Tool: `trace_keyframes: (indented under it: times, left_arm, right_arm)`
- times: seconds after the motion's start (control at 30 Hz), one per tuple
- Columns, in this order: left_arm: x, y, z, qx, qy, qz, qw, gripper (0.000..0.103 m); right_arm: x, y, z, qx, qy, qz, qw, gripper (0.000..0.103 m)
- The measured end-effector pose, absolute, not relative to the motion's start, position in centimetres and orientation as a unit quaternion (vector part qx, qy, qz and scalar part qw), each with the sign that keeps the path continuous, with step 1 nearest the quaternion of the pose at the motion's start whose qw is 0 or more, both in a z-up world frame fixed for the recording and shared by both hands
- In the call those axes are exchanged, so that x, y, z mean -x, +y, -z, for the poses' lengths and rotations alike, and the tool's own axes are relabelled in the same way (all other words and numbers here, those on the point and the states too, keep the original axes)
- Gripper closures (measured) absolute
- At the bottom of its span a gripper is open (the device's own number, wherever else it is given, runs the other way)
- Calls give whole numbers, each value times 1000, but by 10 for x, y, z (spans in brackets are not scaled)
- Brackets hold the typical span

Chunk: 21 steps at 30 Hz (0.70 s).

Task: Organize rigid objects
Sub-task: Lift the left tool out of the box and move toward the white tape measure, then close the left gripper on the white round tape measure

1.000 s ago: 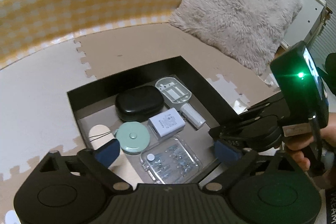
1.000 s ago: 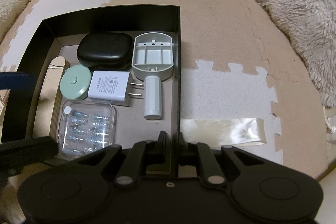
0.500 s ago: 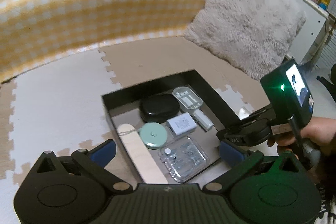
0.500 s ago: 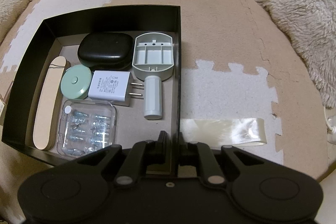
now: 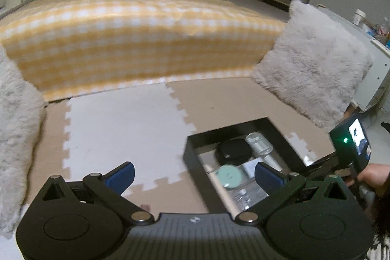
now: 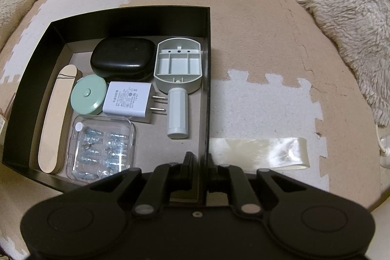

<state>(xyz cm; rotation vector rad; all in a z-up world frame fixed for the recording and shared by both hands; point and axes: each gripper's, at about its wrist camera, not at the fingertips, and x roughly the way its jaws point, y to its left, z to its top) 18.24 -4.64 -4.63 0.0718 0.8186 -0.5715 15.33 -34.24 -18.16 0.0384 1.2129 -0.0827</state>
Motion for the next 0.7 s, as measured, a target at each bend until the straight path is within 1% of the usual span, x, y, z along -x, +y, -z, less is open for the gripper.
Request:
trace_keyframes:
  times: [0.27, 0.37, 0.43, 0.5, 0.7]
  left_arm:
    - [-191, 5, 63, -65, 402, 242, 881, 0]
    - [-197, 25, 77, -87, 424, 229, 872, 0]
    - [-200, 38, 89, -102, 443, 217, 864, 2]
    - [-204, 45, 99, -119, 465, 211, 851, 9]
    - [-212, 54, 134, -166, 525, 206, 809, 21]
  right_arm:
    - [-153, -342, 182, -20, 570, 39, 821, 92]
    - [-154, -342, 182, -22, 570, 39, 820, 92]
    - [-154, -342, 182, -24, 570, 39, 820, 92]
    - [-154, -343, 182, -25, 570, 39, 820, 92]
    - [-154, -343, 182, -27, 570, 39, 820, 92]
